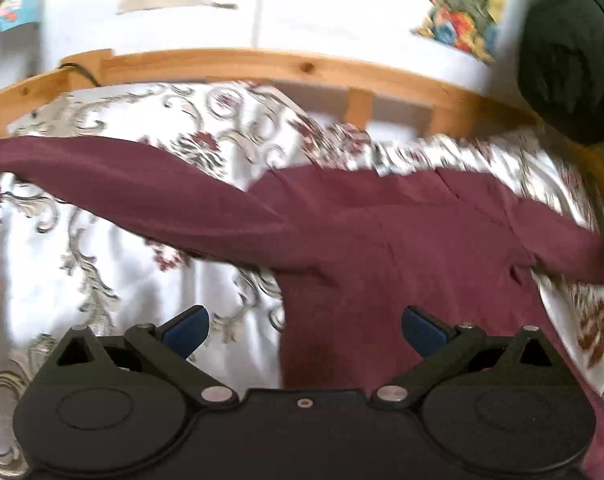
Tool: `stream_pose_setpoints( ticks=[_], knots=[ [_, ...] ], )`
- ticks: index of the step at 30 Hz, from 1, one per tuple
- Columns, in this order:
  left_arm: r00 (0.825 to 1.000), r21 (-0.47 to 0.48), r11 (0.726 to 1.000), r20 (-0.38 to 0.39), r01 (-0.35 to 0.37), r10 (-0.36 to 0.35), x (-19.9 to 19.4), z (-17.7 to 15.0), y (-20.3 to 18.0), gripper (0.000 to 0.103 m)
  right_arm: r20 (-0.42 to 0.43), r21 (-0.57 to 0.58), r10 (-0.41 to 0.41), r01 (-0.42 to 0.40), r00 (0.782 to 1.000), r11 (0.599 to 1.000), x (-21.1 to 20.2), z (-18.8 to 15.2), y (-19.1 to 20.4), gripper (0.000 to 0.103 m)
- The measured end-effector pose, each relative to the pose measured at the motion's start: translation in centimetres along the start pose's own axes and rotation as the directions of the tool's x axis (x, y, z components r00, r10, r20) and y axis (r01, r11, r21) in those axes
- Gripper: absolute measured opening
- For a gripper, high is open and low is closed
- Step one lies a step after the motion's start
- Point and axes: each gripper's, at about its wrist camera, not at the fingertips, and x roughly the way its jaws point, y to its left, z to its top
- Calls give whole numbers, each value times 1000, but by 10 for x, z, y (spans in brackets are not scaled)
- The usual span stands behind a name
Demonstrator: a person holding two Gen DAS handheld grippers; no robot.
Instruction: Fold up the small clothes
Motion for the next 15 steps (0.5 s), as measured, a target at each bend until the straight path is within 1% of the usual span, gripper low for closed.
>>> stream_pose_setpoints(
  ticks=[2,3,5,6,7,9,11,12,13,15],
  knots=[
    [1000,-35,999,19,-10,11,-5,5,7,102,-11,-96,130,-130,991,987,-19,-7,44,9],
    [999,-51,999,31,-14,16,-8,7,11,102,-23,-157,206,-207,978,966,-33,-15,68,9],
    [998,-78,997,55,-24,29,-12,11,17,102,-70,-252,331,-338,941,907,-51,-30,105,9],
    [997,-91,995,67,-32,38,-15,13,21,102,-104,-290,382,-396,918,871,-63,-43,122,9],
    [996,-103,994,79,-39,47,-17,13,24,102,-134,-325,417,-437,899,839,-75,-53,137,9],
    [991,-126,990,107,-62,75,-21,16,29,102,-203,-398,471,-512,858,761,-91,-81,167,9],
    [987,-148,986,131,-74,94,-23,18,35,102,-268,-474,509,-572,818,669,-109,-113,187,9],
    [985,-163,984,140,-76,100,-25,19,39,102,-300,-509,520,-595,800,622,-108,-124,201,9],
    [983,-179,981,149,-76,103,-25,20,42,102,-340,-535,526,-620,780,574,-116,-141,205,9],
    [983,-193,979,157,-67,99,-23,22,45,102,-431,-545,514,-668,742,507,-123,-170,211,9]
  ],
)
